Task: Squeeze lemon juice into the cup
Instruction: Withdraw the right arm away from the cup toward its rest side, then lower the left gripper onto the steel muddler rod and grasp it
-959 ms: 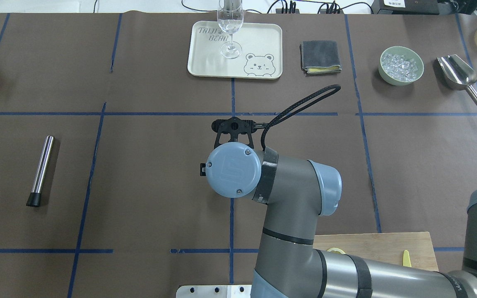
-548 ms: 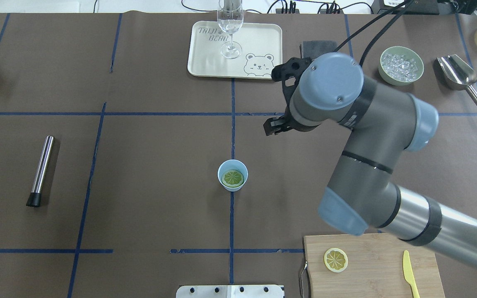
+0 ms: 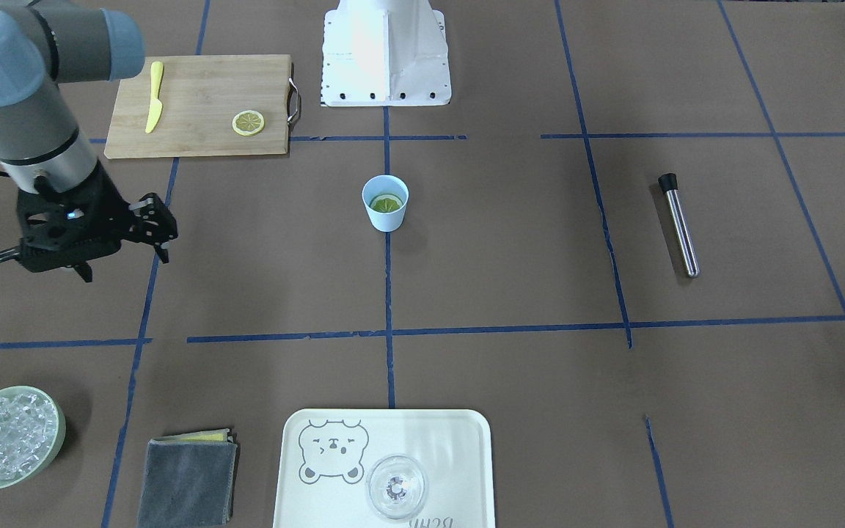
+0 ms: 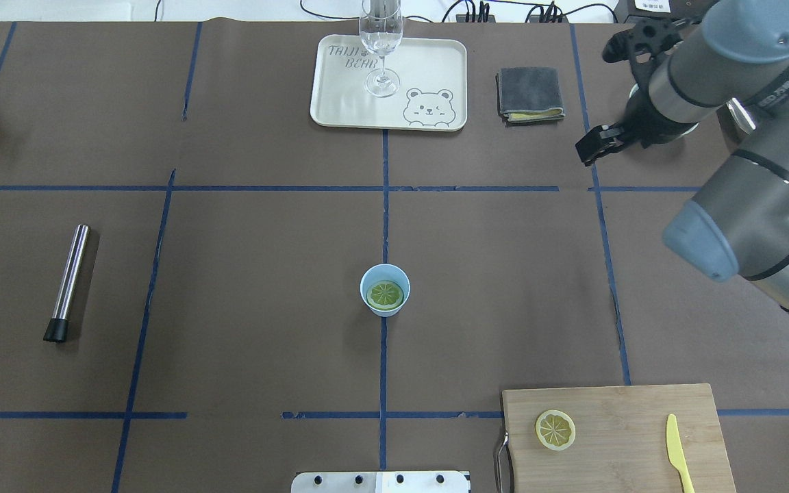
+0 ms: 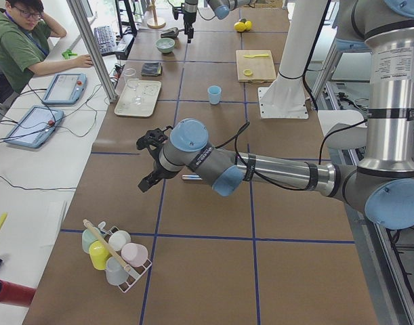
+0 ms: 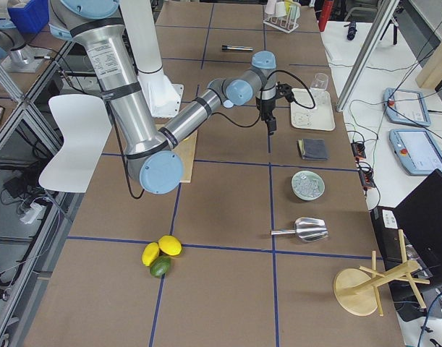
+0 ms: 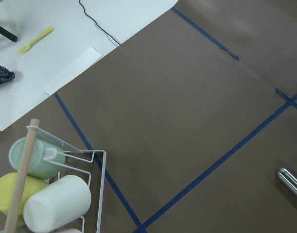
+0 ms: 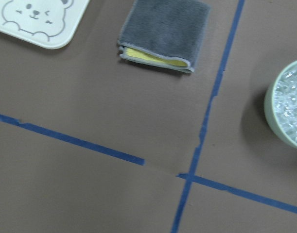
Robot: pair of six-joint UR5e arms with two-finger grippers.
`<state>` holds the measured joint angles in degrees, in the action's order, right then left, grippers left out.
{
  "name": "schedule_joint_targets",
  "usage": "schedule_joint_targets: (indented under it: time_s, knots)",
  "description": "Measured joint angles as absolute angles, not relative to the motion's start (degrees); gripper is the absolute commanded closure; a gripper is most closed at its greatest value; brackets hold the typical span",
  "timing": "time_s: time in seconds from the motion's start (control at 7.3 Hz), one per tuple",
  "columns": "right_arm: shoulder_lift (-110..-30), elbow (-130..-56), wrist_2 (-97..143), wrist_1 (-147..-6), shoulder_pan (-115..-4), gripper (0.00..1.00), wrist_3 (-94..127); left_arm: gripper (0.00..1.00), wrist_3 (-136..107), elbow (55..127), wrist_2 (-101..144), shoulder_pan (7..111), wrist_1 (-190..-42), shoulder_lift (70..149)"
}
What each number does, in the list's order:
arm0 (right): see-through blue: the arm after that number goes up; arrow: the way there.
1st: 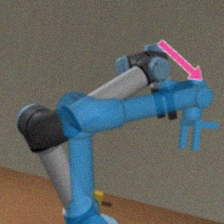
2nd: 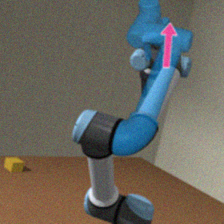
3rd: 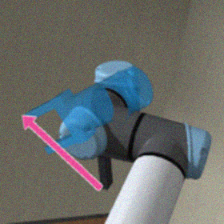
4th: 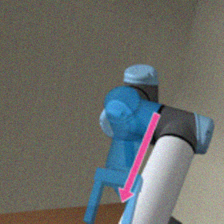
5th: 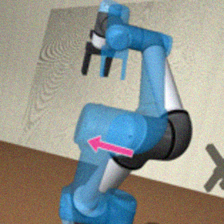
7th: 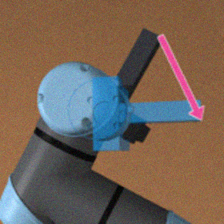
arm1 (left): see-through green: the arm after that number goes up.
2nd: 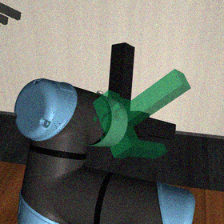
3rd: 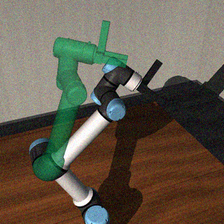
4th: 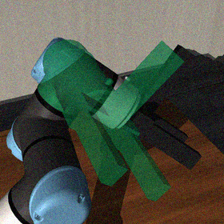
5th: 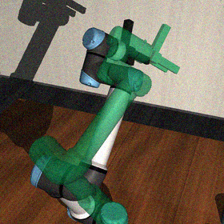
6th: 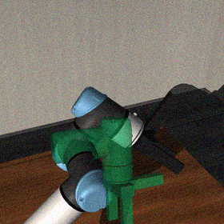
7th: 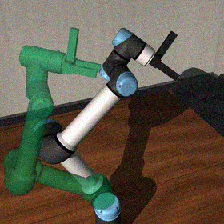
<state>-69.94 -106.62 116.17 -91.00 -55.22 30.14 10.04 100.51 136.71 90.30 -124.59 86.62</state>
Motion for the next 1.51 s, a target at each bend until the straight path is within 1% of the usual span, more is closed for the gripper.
schedule_joint_targets:
  time_s: [0.27, 0.55, 0.68, 0.82, 0.96, 1.1, 1.23, 1.51]
  knots:
    - [-76.4, -105.8, 118.7, -89.9, -61.0, 0.0, 21.2, 0.0, 1.3, 100.7, 138.1, 88.1, -127.9, 83.9]
    - [-81.3, -105.7, 120.5, -89.6, -64.5, 0.0, 16.9, 0.01, -17.2, 102.8, 132.5, 80.2, -130.8, 82.8]
    - [-83.4, -105.6, 122.2, -88.6, -66.7, 0.0, 16.1, 0.2, -26.9, 103.5, 127.4, 74.5, -132.2, 82.6]
    - [-86.3, -105.1, 125.1, -86.5, -69.4, 0.0, 15.7, 0.42, -35.1, 103.7, 122.4, 69.1, -133.2, 82.5]
    - [-89.2, -104.3, 127.0, -83.9, -71.8, 0.0, 15.5, 0.48, -42.1, 103.4, 119.0, 64.9, -134.2, 82.5]
    - [-91.2, -103.8, 128.0, -81.7, -73.7, 0.0, 15.6, 0.45, -48.7, 102.4, 116.4, 61.1, -135.1, 82.7]
    - [-92.1, -103.5, 128.5, -80.5, -74.7, 0.0, 15.7, 0.43, -53.7, 100.5, 113.3, 57.3, -135.8, 83.8]
    - [-92.7, -103.5, 128.8, -79.9, -75.3, 0.0, 15.7, 0.4, -56.2, 94.4, 109.9, 52.8, -136.1, 88.8]
